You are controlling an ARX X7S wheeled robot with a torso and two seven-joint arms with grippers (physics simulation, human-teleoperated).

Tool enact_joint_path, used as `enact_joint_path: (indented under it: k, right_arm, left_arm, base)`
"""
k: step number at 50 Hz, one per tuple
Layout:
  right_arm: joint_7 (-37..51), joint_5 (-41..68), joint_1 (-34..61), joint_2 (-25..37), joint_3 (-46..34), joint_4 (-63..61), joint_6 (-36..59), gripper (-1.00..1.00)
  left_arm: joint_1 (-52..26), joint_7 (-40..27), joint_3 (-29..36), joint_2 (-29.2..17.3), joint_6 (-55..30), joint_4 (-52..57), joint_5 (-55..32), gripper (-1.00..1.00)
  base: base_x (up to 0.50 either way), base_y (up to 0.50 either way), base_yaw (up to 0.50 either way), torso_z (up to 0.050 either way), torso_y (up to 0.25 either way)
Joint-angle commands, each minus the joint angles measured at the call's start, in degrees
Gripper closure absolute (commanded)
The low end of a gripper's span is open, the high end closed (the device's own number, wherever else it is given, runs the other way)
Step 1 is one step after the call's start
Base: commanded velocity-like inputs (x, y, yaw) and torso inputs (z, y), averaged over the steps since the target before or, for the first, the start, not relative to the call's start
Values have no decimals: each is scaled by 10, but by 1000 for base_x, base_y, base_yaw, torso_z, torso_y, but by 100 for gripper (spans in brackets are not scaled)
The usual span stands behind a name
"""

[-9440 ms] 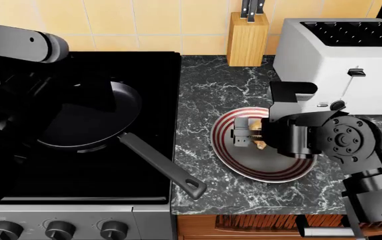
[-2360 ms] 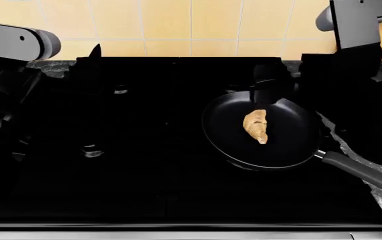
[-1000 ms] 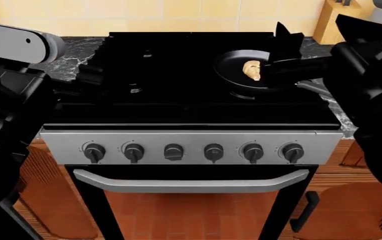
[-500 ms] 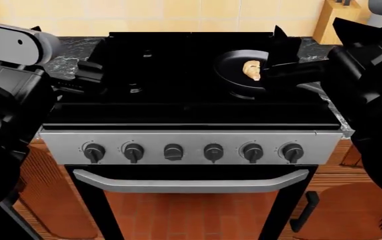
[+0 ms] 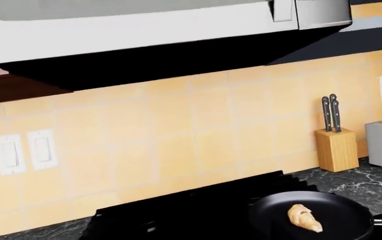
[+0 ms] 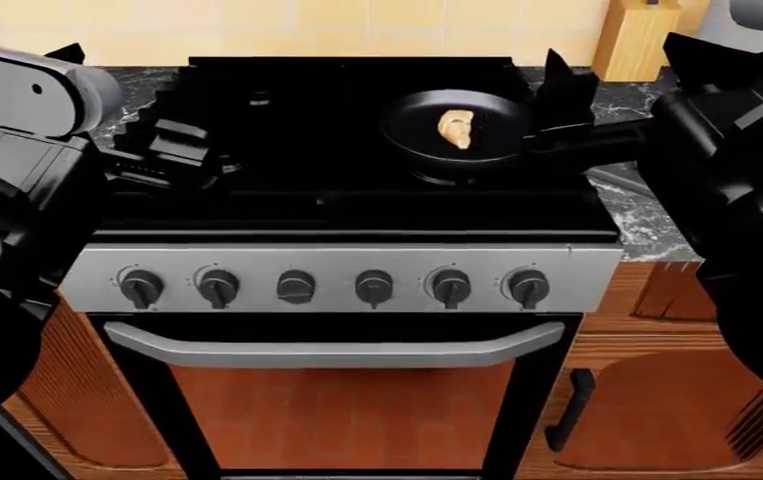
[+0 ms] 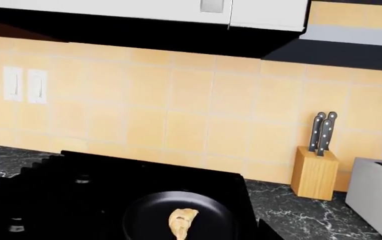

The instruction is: Pick the croissant and place it on the pan. Then turn on the stove to warm the croissant.

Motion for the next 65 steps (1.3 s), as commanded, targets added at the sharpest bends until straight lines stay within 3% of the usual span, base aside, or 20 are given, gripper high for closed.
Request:
enact_joint_path:
  k: [1,32,65]
  right_arm:
    - [-3,-3,2,1,-1,-1,-2,-100]
    - [-2,-16,-4,1,-5,-6,-12,-100]
    - [102,13,-89,12,13,-32,-46,-100]
  left_arm:
    - [-5,3,4,-4,-7,-2,-8,-100]
    - [-8,14,15,-10,-1,-1,1,-100]
    - [-5,18,14,-11,8,-4,-6,-100]
  base:
    - [0,0,0,-50,0]
    - [0,0,0,-50,0]
    - [0,0,0,-50,0]
